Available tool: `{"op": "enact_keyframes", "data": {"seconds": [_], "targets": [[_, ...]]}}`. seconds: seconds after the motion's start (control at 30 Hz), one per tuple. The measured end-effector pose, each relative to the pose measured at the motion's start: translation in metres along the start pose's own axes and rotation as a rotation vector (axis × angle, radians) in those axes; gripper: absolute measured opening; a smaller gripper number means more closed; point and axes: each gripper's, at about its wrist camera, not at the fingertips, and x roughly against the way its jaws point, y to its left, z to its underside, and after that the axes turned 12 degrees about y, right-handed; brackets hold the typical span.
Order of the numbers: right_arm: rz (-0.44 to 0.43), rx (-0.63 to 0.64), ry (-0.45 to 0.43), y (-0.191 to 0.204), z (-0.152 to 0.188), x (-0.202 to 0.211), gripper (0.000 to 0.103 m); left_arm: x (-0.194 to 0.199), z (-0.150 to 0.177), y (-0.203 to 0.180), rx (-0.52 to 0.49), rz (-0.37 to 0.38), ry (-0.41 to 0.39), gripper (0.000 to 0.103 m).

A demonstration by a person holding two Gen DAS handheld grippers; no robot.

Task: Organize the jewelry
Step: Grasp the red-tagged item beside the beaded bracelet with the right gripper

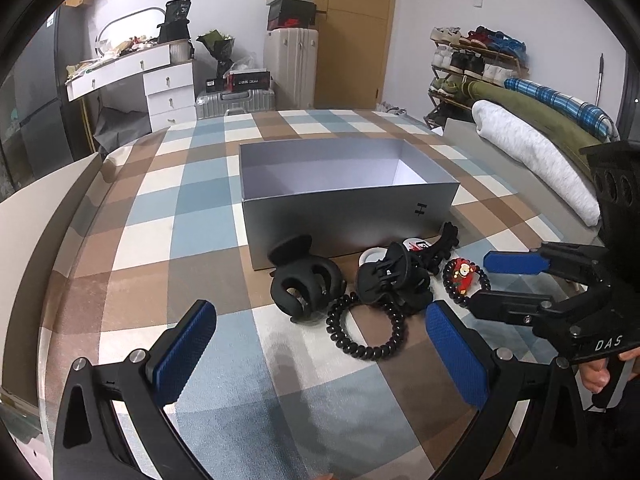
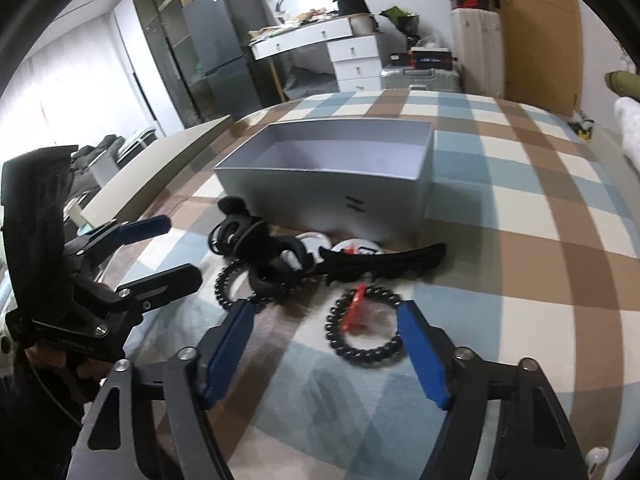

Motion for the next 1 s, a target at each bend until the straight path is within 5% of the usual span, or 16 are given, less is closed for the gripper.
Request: {"op": "enact_keyframes", "data": {"seconds": [0.73,1.0], "targets": [[0.063,-0.07,0.018,-0.013,-0.001,-0.012,0.015,-0.002,0.001,-0.001,-0.002,0.004,0.008,0.102],[0.06,-0.048,-0.013,-0.009,0.0,-0.006,0.015,-0.003,0.001,-0.001,-0.001,0.004,0.009,0.102]]}}
